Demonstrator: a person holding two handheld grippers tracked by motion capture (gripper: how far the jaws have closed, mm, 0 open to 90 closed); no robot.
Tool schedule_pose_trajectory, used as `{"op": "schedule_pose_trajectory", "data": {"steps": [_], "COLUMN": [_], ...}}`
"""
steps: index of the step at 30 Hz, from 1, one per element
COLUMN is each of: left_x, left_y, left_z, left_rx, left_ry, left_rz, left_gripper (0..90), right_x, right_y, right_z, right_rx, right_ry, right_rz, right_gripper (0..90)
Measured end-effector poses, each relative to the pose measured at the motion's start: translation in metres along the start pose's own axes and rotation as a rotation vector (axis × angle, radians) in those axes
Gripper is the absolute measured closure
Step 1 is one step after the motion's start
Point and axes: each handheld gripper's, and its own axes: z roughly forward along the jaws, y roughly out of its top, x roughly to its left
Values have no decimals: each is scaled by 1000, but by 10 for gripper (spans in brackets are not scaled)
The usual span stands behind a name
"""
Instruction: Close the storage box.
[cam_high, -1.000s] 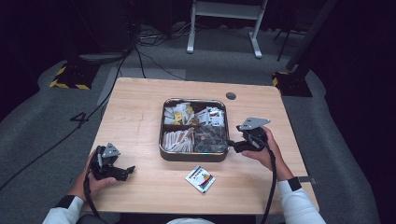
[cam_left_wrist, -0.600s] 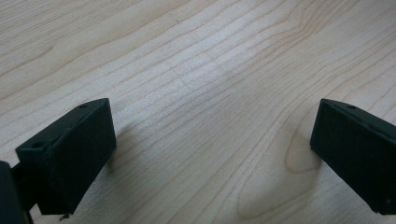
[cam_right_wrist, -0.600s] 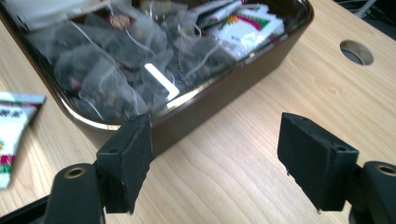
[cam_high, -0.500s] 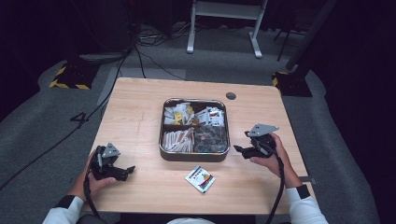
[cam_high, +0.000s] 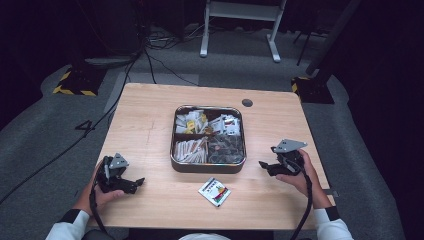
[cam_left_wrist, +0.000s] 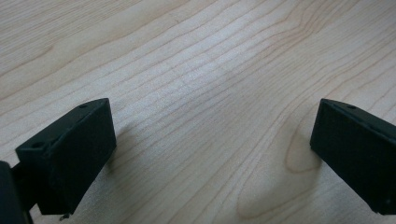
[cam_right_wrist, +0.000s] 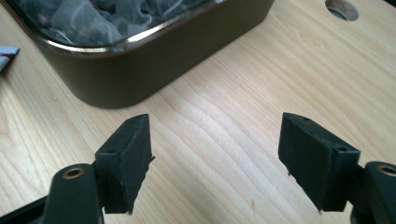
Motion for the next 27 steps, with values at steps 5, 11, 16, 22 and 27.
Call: {"op": "schedule_pose_trajectory", "data": {"steps": [5,11,16,22,27], "left_x": [0,0,0,0,0], "left_y": [0,0,0,0,0], "left_z": [0,0,0,0,0], "left_rx": [0,0,0,0,0], "left_ry": [-2,-1,0,-1,-1], "left_rz": [-1,0,0,0,0], "left_gripper": [4,4,5,5,4], "right_x": [-2,-4,-9,-13,-15], "right_y": [-12,-27,-43,-58,-71], "right_z": [0,-3,-7,-9,-9], "right_rx": [13,7,8,11,26], "right_ry": [4,6,4,5,3], "right_rz": [16,28,63,99,126], "right_gripper": [263,256,253,250,246]}}
